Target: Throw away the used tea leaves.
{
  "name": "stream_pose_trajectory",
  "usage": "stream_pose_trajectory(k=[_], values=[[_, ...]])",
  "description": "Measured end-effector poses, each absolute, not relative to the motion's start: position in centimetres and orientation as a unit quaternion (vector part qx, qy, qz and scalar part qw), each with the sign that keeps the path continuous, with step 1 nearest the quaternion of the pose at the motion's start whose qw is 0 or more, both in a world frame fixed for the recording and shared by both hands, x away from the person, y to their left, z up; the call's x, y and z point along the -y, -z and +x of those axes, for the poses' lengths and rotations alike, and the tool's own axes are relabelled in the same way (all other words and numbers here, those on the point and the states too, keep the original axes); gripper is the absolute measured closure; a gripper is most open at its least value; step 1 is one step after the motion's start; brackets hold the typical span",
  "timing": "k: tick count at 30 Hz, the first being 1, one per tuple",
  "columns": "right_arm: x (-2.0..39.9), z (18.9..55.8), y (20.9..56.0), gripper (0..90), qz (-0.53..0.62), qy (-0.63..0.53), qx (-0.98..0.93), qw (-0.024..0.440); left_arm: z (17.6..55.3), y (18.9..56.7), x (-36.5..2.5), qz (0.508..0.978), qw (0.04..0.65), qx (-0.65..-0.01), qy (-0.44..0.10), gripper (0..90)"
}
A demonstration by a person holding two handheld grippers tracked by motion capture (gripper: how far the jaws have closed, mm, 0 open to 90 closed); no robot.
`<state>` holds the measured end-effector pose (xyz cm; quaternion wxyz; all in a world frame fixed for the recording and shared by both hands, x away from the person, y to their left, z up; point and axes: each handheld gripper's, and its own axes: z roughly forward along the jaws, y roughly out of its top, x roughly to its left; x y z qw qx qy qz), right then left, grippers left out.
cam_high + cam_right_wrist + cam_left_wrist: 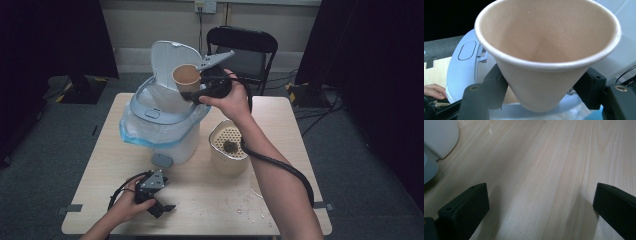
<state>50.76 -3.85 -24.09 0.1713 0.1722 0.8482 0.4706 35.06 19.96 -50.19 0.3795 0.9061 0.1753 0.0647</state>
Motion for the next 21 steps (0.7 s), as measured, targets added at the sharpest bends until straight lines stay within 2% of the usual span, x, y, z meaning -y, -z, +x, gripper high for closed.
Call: stream_pose_trajectory(k=[14, 19, 21], values=[[1.7, 50.8, 25.2, 33.3, 0.161, -0.464, -0.857, 0.154, 35.1, 50.2, -20.0, 0.906, 0.379, -0.175, -0.065, 0.0], [1.5, 50.7, 25.4, 31.1, 0.156, -0.461, -0.858, 0.161, 35.1, 50.2, -20.0, 0.906, 0.379, -0.175, -0.065, 0.0], [1.7, 50.7, 25.3, 27.3, 0.160, -0.467, -0.855, 0.159, 35.1, 50.2, -20.0, 0.906, 0.379, -0.175, -0.065, 0.0]])
